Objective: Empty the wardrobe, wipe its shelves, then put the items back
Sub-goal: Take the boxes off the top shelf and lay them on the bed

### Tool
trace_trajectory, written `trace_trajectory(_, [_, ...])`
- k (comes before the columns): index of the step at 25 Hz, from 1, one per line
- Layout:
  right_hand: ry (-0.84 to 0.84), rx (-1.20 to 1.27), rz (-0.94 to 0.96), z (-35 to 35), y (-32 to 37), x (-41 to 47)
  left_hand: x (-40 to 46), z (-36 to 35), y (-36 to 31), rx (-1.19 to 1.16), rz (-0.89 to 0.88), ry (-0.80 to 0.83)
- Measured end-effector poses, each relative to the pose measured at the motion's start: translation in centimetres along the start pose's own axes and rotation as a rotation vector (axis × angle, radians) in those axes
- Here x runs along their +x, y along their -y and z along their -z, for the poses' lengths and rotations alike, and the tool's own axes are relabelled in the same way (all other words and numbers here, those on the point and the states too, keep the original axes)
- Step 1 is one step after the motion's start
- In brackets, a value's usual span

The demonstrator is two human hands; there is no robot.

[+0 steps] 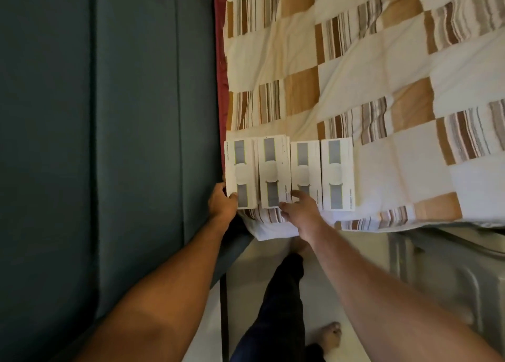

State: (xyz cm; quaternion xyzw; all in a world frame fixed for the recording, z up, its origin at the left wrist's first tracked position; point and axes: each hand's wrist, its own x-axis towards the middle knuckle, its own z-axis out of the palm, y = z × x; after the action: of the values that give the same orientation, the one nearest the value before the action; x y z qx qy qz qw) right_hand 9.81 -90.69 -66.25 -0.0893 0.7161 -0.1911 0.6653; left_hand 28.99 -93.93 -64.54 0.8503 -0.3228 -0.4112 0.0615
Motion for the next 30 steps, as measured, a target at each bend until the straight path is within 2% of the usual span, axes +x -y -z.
trace_trajectory(2, [0.057,0.017,-0.010,0.3,0.6,-0.6,-0.1,0.5,-1.0,0.091,-0.011,0.027])
trace_trajectory(4, [0.054,0.032,-0.002,1.1,1.4,-1.6,-1.1,1.2,-2.6,0.283,-0.038,-0.065])
trace_trajectory(6, [0.039,0.056,0.048,3.3,2.3,-3.9,-3.1,1.6,-4.8,0.375,-0.181,-0.192])
trace_trajectory(8, [0.048,0.045,0.182,6.0,3.3,-7.5,-5.2,1.2,-6.9,0.272,-0.417,-0.212])
trace_trajectory(13, [-0.113,0.081,0.545,16.0,1.2,-21.0,-17.4,-2.6,-12.9,0.002,-0.856,0.251])
trace_trajectory(16, [-0.289,0.172,0.674,21.8,-4.0,-30.9,-29.1,-5.4,-14.8,-0.043,-1.153,0.567])
trace_trajectory(19, [-0.479,0.294,0.775,25.5,-11.1,-41.3,-41.5,-6.6,-14.1,-0.074,-1.445,0.794])
trace_trajectory(23, [-0.801,0.375,0.844,27.5,-23.0,-54.9,-58.8,-7.1,-8.4,-0.112,-1.707,1.144])
trace_trajectory(30, [-1.435,0.581,0.754,25.3,-43.8,-74.5,-84.0,-7.3,8.3,-0.094,-1.863,1.849])
